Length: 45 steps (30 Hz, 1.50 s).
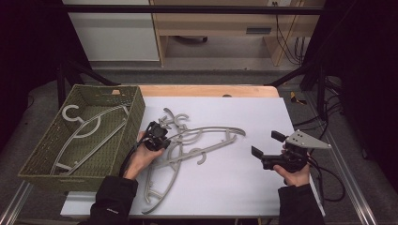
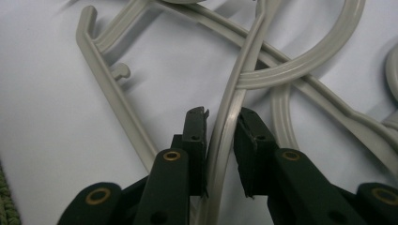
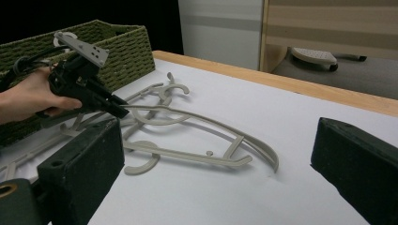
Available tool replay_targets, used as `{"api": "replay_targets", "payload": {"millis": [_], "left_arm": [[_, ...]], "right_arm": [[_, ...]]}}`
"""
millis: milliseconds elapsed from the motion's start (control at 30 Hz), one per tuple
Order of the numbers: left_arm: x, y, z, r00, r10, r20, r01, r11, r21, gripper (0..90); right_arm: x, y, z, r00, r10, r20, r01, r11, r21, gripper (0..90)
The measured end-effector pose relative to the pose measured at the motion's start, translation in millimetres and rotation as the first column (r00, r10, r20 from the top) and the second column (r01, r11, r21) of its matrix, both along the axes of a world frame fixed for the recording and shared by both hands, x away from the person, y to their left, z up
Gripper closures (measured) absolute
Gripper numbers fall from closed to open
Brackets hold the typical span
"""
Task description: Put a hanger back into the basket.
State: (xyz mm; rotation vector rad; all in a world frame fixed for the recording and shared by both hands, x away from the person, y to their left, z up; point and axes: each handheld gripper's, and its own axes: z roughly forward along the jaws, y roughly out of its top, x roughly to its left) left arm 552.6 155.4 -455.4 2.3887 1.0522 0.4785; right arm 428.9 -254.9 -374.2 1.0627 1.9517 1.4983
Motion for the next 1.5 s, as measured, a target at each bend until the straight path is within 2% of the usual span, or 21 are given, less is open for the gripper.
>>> {"api": "replay_targets", "payload": {"millis": [67, 367, 433, 600, 833, 967, 1233, 1500], "left_arm": [[-1.4, -1.2, 0.2, 0.9999, -0.012, -0.003, 0.012, 0.9999, 0.005, 76.0], [0.2, -1.6, -1.1, 0.9998, -0.003, -0.018, 0.003, 0.9999, 0.012, 76.4], [-1.3, -1.6, 0.0, 0.9994, -0.018, -0.028, 0.019, 0.9998, 0.006, 79.2], [-6.9, -3.1, 3.5, 0.9992, -0.030, -0.025, 0.030, 0.9995, -0.006, 81.2], [-18.0, -2.9, 13.1, 0.9998, -0.022, 0.005, 0.022, 0.9988, -0.045, 81.4], [-25.6, -1.3, 21.3, 0.9993, -0.019, 0.034, 0.021, 0.9965, -0.081, 81.5], [-48.2, 1.5, 42.3, 0.9950, -0.047, 0.089, 0.058, 0.9897, -0.131, 81.5], [-70.0, 14.2, 65.0, 0.9928, -0.049, 0.109, 0.069, 0.9797, -0.188, 81.5]], "right_arm": [[-0.1, 0.1, 0.1, 1.0000, 0.000, 0.000, 0.000, 1.000, 0.001, 3.1], [0.1, 0.4, -0.1, 1.0000, 0.000, -0.003, 0.000, 1.000, -0.001, 3.0], [0.1, 0.2, 0.0, 1.0000, 0.000, -0.001, 0.000, 1.000, 0.001, 3.1], [0.0, 0.0, 0.0, 1.0000, 0.000, 0.000, 0.000, 1.000, 0.001, 3.1], [0.2, 0.1, -0.1, 1.0000, -0.003, 0.001, 0.003, 1.000, 0.002, 3.1], [-0.1, -0.6, 0.0, 1.0000, 0.000, 0.001, 0.000, 1.000, 0.000, 3.0], [-0.4, -1.2, 0.3, 1.0000, -0.005, 0.004, 0.005, 1.000, 0.002, 3.0], [-1.2, -2.3, 0.8, 1.0000, -0.005, 0.005, 0.005, 1.000, 0.001, 2.8]]}}
